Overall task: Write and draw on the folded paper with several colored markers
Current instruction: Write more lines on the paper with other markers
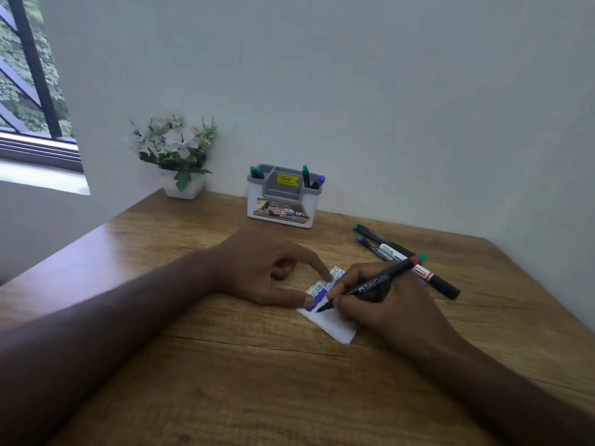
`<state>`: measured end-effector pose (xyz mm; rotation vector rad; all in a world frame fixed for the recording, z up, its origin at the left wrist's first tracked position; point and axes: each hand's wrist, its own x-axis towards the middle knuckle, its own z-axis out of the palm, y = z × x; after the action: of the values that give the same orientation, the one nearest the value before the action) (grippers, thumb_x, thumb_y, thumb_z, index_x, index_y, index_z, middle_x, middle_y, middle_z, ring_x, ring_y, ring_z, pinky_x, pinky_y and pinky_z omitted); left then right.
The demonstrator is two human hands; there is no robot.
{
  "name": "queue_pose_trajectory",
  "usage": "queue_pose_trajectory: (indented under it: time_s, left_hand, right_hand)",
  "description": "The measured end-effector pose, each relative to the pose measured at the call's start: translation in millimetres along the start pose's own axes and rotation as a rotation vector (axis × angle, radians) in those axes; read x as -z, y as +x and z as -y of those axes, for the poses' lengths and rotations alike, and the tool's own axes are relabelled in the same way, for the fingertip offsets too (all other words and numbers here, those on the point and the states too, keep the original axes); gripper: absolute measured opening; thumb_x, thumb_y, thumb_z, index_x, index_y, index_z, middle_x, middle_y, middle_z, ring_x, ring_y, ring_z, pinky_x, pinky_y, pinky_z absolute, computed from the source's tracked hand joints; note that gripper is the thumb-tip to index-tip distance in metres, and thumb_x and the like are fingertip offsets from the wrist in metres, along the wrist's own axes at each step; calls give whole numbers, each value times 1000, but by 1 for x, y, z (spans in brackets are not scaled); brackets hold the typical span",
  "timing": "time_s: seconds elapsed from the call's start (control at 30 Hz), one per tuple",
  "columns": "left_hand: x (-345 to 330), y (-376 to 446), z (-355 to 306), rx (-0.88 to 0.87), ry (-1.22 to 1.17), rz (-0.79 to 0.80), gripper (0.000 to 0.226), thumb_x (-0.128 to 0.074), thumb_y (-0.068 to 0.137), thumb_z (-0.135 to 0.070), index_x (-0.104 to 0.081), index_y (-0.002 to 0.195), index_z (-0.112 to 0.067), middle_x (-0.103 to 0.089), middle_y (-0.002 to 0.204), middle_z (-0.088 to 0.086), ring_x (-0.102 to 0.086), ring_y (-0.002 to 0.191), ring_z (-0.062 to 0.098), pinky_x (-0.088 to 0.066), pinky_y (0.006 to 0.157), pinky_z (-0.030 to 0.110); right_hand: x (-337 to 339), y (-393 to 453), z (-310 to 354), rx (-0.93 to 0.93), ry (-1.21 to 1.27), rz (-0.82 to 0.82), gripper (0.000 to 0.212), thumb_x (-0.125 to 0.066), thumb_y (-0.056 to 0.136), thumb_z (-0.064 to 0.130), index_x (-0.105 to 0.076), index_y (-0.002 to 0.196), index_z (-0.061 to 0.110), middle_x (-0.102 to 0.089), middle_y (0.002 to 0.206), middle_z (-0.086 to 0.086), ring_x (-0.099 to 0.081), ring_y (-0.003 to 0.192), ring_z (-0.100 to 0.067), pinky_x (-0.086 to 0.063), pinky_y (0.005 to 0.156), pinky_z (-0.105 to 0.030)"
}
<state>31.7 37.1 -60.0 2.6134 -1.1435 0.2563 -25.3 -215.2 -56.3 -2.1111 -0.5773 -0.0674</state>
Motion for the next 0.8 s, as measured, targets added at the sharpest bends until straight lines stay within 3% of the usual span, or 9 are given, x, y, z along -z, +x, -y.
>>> queue_pose_trajectory:
  time_s: [0.1, 0.27, 0.8]
  left_hand:
    - [0, 1, -1, -9, -6, 13, 53, -58, 87, -76, -59, 135, -54, -54, 69, -25, -50, 58, 9, -42, 52, 44]
    - [1, 0, 0, -14, 2, 4, 49, -63, 87, -72, -63, 133, -52, -49, 59, -18, -50, 57, 8, -43, 52, 43]
    - [0, 2, 1, -24, 8, 38, 47, -61, 89, -72, -59, 132, -53, -48, 57, -11, -50, 59, 11, -43, 54, 42]
  right_hand:
    - [0, 1, -1, -1, -57, -15, 17, -79, 85, 13, -80, 79, 29, -76, 79, 25, -72, 76, 5, -54, 62, -9]
    - [-3, 3, 0, 0, -72, 33, 18, -80, 85, 20, -76, 77, 35, -71, 86, 37, -66, 91, 16, -55, 67, -7]
    - [0, 5, -5, -25, -77, 40, 12, -76, 89, 22, -77, 80, 30, -69, 81, 41, -62, 92, 20, -52, 64, -6]
